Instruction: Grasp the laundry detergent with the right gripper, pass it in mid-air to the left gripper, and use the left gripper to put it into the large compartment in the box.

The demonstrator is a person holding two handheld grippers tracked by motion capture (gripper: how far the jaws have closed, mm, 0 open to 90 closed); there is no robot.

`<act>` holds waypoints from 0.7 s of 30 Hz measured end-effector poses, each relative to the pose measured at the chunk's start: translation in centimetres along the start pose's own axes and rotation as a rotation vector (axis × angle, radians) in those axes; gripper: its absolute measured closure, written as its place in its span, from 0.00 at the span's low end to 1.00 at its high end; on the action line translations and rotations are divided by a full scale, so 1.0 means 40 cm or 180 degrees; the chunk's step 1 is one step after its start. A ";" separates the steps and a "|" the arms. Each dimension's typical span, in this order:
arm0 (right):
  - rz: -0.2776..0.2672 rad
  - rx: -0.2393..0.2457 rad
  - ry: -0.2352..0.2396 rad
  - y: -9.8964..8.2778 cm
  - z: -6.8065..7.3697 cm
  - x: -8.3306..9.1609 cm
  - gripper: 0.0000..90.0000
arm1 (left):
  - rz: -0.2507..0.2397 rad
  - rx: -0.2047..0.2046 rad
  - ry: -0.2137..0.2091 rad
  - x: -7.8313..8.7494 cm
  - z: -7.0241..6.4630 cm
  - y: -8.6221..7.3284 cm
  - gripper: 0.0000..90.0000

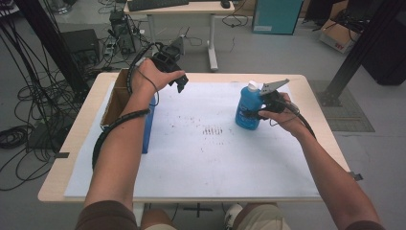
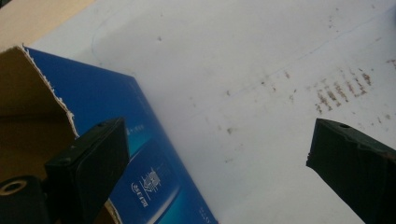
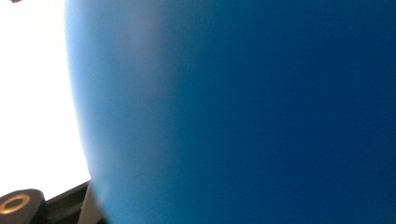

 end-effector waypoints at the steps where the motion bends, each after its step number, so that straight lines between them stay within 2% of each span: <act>1: 0.0009 -0.0041 0.0031 0.004 0.004 0.002 0.48 | -0.0005 -0.0043 0.0003 0.006 -0.001 -0.001 0.06; 5: 0.0016 -0.0097 0.0029 0.042 0.011 0.015 0.48 | -0.0123 -0.0207 -0.0020 0.040 -0.008 0.005 0.06; 9: 0.0054 -0.0054 0.0023 0.105 0.025 0.028 0.48 | -0.0152 -0.0579 0.0013 0.092 -0.008 0.007 0.07; 11: 0.0044 -0.0058 0.0051 0.137 0.033 0.032 0.48 | -0.0158 -0.0686 0.0049 0.107 -0.008 0.007 0.07; 12: 0.0040 -0.0060 0.0066 0.149 0.035 0.033 0.48 | -0.0165 -0.0792 0.0051 0.119 -0.010 0.008 0.07; 15: 0.0023 -0.0054 0.0139 0.205 0.055 0.033 0.48 | -0.0182 -0.1018 0.0043 0.146 -0.015 0.010 0.07; 21: -0.0021 0.0062 0.0299 0.276 0.096 0.013 0.48 | -0.0166 -0.1452 0.0001 0.199 -0.036 0.011 0.07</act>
Point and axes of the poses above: each handheld gripper's, and its own axes: x roughly backward along the jaws, y roughly out of its top, z roughly to its left, the point moved 10 cm from there along -x, roughly forward along the jaws, and after that the axes turned 7 degrees about z, right-handed, at the moved point
